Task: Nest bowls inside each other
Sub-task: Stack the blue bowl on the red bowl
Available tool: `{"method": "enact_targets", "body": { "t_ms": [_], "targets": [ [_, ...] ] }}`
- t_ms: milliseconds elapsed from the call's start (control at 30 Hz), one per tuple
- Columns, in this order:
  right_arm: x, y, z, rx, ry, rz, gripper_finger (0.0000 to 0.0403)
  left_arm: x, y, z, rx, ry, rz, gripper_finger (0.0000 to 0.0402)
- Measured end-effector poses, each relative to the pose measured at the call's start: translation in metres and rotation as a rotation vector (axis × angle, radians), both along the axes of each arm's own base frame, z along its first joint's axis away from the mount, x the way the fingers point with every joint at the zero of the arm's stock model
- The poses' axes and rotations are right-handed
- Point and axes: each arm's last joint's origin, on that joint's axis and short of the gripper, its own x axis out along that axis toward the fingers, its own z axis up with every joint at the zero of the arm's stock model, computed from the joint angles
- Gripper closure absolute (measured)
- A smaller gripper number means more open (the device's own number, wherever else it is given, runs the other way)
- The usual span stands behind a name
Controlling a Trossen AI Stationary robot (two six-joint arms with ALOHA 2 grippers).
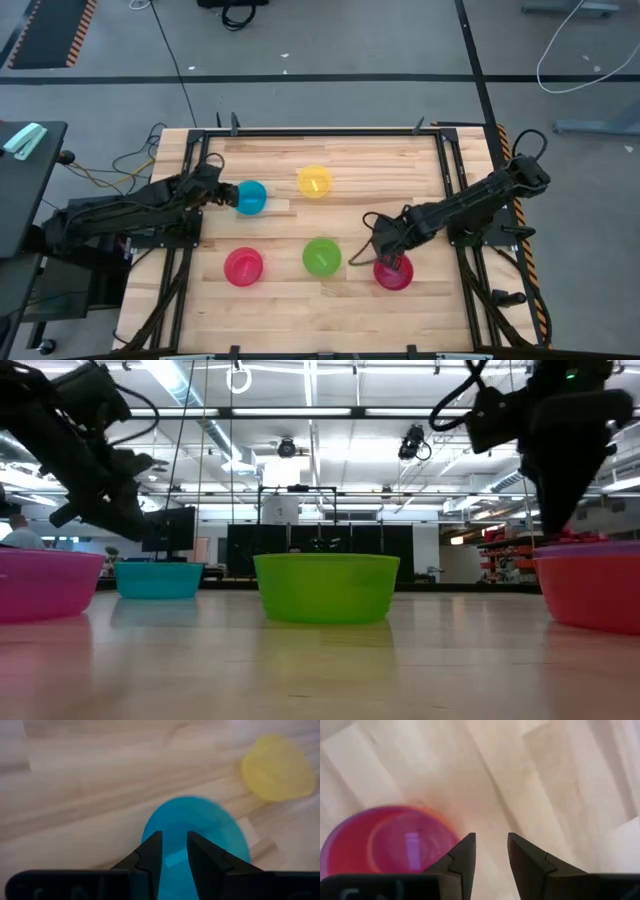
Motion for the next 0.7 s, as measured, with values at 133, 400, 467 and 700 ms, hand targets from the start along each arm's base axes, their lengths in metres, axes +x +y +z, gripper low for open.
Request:
{"method": "enact_targets", "body": {
  "t_ms": [133, 400, 467, 700],
  "targets": [
    [0.005, -0.013, 0.001, -0.004, 0.005, 0.027, 0.0282, 0.002, 0.007, -0.007, -0.110, 0.029, 0.000, 0.0305],
    [0.009, -0.029, 0.002, -0.038, 0.013, 0.056, 0.0282, 0.004, 0.021, -0.007, -0.215, 0.018, 0.007, 0.0303],
    [0.009, -0.030, 0.002, -0.039, 0.016, 0.064, 0.0282, 0.005, 0.024, -0.003, -0.225, 0.045, 0.023, 0.0306],
    [0.009, -0.031, 0.002, -0.062, 0.014, 0.085, 0.0282, 0.008, 0.033, 0.005, -0.304, 0.165, 0.065, 0.0312]
  ]
}}
